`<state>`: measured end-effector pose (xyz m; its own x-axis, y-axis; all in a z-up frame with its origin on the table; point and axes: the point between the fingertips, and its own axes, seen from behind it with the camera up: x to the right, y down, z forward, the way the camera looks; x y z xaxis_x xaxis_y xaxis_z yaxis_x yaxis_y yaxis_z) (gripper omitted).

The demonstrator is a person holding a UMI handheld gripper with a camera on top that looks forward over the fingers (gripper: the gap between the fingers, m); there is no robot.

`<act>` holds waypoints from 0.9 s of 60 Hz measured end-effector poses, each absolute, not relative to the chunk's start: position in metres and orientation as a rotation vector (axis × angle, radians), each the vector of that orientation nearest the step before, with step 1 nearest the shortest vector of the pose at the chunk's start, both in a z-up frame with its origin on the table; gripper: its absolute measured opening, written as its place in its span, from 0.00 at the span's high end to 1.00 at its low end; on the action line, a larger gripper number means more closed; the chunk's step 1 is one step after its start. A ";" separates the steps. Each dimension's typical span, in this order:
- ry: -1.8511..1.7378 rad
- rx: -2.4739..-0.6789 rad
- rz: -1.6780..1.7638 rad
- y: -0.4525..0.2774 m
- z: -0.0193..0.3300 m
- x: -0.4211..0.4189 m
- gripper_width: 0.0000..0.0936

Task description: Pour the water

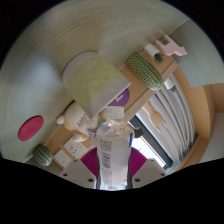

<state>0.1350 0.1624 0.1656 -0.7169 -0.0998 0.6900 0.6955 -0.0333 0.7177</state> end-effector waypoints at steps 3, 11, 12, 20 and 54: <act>-1.688 -0.625 -1.808 0.164 0.164 0.135 0.62; -1.665 -0.641 -1.790 0.166 0.165 0.133 0.62; -1.654 -0.664 -1.773 0.166 0.166 0.134 0.62; -1.369 -0.987 -1.535 0.159 0.190 0.145 0.62; -0.068 -1.695 -0.127 0.153 0.173 0.232 0.62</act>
